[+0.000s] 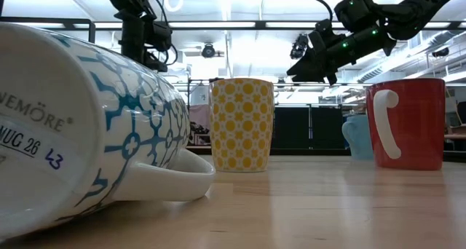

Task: Place coffee mugs
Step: Adjust the mugs on the shelf, then put the yellow patterned mug on the shelf

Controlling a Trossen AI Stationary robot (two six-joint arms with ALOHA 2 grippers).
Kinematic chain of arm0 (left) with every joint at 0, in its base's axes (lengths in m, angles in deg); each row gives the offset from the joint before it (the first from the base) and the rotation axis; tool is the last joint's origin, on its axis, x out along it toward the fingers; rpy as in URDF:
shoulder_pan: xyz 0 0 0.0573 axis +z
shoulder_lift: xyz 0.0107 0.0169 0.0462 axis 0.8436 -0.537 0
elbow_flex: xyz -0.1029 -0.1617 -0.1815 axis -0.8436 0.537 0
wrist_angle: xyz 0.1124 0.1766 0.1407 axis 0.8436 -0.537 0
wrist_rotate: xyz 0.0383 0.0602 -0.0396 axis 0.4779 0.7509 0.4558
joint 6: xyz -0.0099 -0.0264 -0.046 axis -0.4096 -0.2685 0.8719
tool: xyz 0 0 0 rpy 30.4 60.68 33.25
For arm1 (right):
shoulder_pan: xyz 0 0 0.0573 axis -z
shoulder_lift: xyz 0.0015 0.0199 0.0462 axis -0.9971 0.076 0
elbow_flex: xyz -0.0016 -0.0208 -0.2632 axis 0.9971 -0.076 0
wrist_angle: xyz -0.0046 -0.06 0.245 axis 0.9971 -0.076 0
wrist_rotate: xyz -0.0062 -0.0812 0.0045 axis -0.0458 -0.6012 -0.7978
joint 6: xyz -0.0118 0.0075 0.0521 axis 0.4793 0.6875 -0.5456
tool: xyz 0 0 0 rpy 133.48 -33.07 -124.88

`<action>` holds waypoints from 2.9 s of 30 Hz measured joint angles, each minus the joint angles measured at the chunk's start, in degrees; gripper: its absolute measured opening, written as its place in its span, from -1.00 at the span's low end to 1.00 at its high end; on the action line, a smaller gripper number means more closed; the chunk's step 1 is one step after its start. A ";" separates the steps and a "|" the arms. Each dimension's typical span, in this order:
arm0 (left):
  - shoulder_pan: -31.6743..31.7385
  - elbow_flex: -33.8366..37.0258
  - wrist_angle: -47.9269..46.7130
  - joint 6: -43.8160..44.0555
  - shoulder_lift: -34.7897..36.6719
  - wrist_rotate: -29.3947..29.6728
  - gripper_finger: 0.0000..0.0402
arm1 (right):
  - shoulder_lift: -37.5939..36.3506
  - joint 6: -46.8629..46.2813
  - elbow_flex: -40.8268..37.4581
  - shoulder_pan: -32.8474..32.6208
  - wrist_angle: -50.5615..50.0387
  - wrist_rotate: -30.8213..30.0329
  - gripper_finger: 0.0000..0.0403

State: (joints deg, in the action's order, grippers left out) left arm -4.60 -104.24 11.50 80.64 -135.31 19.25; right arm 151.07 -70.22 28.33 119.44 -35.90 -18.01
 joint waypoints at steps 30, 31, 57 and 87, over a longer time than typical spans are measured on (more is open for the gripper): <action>-0.07 0.00 -0.30 -0.92 5.26 -2.99 -0.29 | 0.00 0.00 0.00 -0.02 0.00 0.00 0.03; -0.22 0.00 -0.30 -0.92 5.86 -2.99 -0.29 | 0.00 0.02 0.00 0.00 -0.02 0.00 0.03; -27.19 -0.04 7.35 -0.98 20.41 -3.05 -0.29 | 0.00 0.00 0.00 0.00 -0.02 0.00 0.03; -58.78 -0.04 23.80 18.62 9.69 -0.63 -0.29 | 0.00 -0.63 0.00 -0.16 -0.33 0.04 0.03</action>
State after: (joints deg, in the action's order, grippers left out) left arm -63.38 -104.29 35.30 99.26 -125.62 18.62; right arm 151.07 -70.84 28.33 119.28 -36.23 -17.97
